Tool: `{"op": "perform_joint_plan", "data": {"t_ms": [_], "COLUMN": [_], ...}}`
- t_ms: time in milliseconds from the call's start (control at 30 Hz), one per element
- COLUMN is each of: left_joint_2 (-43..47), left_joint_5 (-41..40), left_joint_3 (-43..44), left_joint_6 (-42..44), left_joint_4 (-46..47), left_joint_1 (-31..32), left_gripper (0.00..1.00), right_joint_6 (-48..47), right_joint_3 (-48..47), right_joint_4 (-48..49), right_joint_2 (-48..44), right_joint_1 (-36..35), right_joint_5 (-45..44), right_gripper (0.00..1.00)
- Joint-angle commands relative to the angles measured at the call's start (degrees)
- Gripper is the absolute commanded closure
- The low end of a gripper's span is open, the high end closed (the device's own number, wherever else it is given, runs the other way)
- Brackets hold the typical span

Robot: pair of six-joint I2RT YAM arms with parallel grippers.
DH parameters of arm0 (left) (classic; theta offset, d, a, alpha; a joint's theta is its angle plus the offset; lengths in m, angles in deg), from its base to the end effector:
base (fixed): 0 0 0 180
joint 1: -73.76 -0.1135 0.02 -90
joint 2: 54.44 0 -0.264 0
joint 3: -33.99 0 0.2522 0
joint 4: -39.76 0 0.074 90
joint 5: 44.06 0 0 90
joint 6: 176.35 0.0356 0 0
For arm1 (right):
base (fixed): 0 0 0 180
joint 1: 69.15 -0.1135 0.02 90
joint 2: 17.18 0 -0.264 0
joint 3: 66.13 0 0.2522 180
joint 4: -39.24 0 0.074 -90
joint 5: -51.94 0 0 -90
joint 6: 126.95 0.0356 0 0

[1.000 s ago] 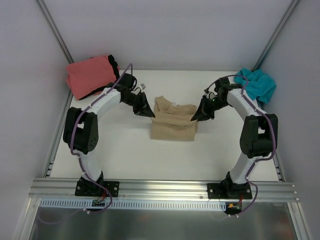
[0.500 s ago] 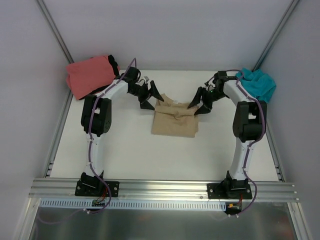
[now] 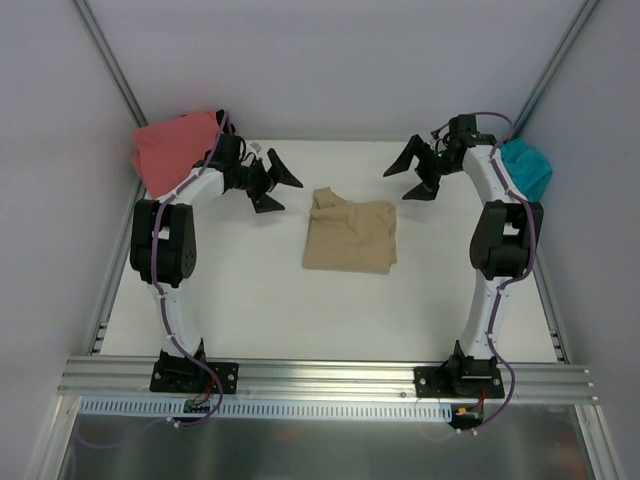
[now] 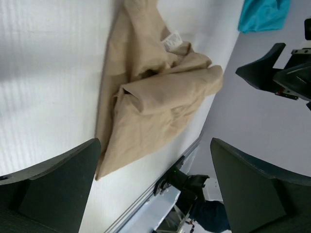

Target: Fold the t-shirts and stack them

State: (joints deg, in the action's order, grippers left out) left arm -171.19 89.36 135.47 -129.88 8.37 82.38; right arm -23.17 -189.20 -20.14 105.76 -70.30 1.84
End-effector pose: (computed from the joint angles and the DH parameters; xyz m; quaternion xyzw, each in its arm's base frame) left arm 0.4419 -0.0917 0.2102 -0.1287 0.8646 -0.4596 0.1570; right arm 0.4670 0.0322 0.2486 0.0098 0.9108 0.3586 0.2044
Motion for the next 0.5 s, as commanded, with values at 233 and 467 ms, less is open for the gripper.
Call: {"op": "perform_joint_plan", "data": {"t_ms": [233, 467], "left_joint_2": [3.6, -3.7], "left_joint_5": [12.3, 13.4], "left_joint_3": [-5.3, -0.4], "left_joint_6": [-14.3, -17.3], "left_joint_4": [15.5, 13.8], "left_joint_1": [4.0, 6.5], "left_gripper": [0.01, 0.01], "right_joint_6": [4.4, 1.3], "right_joint_3": [6.0, 8.3], "right_joint_4": [1.3, -2.8], "right_joint_2": [-12.4, -16.2], "right_joint_1": [-9.0, -8.9], "right_joint_5": [1.5, -1.7], "right_gripper": [0.01, 0.01]}}
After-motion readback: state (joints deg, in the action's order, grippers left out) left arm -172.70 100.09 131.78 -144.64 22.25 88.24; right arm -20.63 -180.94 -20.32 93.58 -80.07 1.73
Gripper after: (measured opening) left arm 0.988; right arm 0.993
